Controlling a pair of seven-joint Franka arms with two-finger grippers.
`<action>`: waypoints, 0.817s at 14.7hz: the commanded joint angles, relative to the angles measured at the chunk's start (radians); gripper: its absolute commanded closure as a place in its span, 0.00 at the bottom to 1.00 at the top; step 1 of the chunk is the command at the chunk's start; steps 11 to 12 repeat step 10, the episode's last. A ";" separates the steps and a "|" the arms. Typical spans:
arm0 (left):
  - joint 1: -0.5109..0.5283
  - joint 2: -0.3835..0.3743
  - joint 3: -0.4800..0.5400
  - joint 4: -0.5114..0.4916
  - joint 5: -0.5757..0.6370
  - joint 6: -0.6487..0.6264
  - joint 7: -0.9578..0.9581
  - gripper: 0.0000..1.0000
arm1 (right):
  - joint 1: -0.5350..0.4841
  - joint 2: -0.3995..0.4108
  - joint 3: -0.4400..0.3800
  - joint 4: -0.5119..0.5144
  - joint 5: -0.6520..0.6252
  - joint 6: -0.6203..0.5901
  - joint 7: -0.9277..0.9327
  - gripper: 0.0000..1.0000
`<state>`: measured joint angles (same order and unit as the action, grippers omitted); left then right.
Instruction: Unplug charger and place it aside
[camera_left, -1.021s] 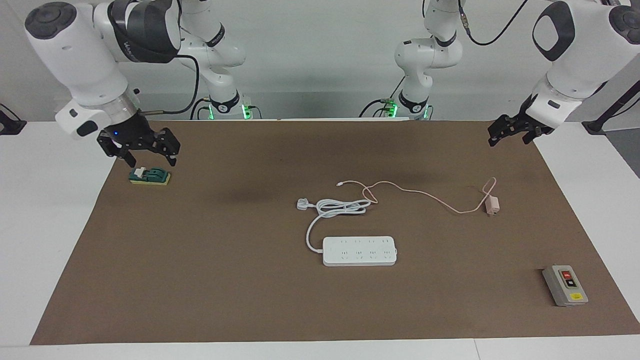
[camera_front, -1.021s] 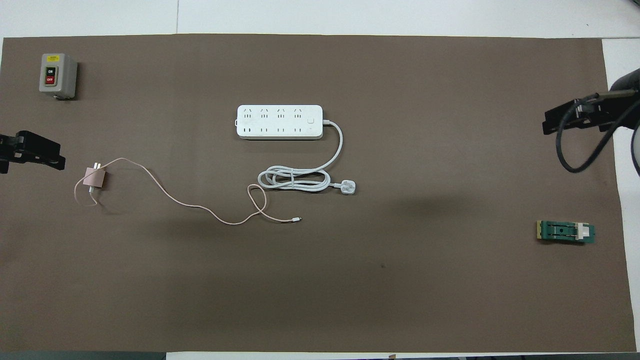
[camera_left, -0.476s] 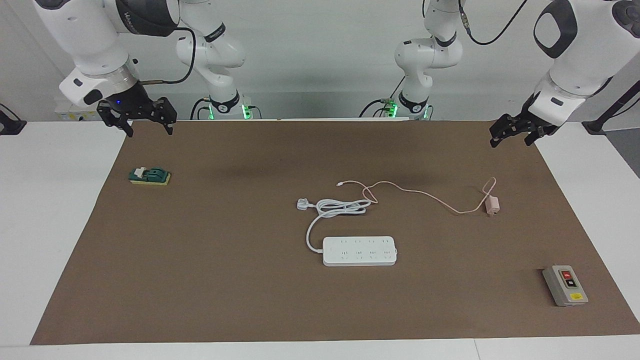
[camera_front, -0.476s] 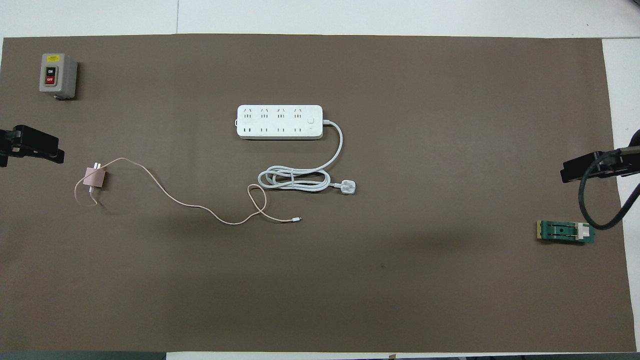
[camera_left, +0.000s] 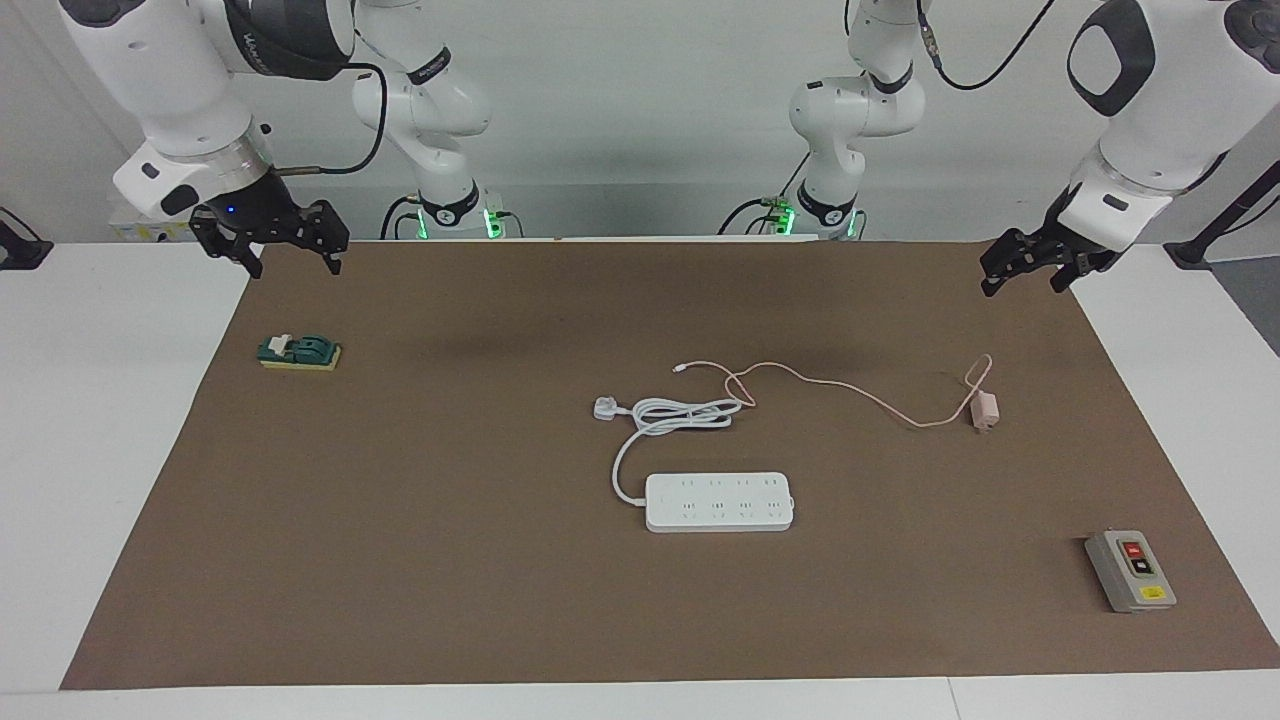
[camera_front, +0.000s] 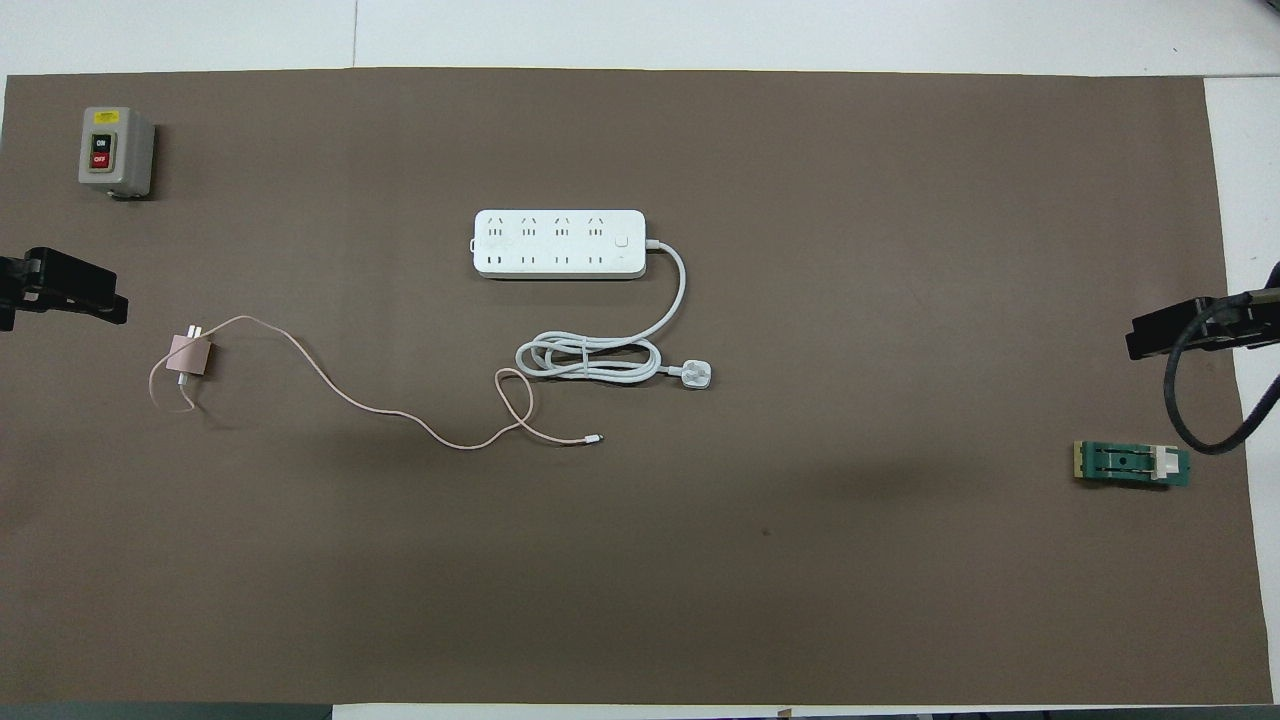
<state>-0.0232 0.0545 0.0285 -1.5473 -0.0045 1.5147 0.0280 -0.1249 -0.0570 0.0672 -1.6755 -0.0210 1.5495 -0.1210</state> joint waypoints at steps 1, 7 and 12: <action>-0.014 0.011 0.016 0.019 -0.012 0.002 0.013 0.00 | -0.021 0.006 0.017 0.022 0.030 0.003 -0.008 0.00; -0.012 0.014 0.016 0.021 -0.011 0.010 0.013 0.00 | -0.010 0.006 0.017 0.023 0.016 0.012 -0.006 0.00; 0.003 0.011 0.007 0.023 -0.008 0.004 0.012 0.00 | -0.010 0.005 0.017 0.020 0.016 0.012 -0.006 0.00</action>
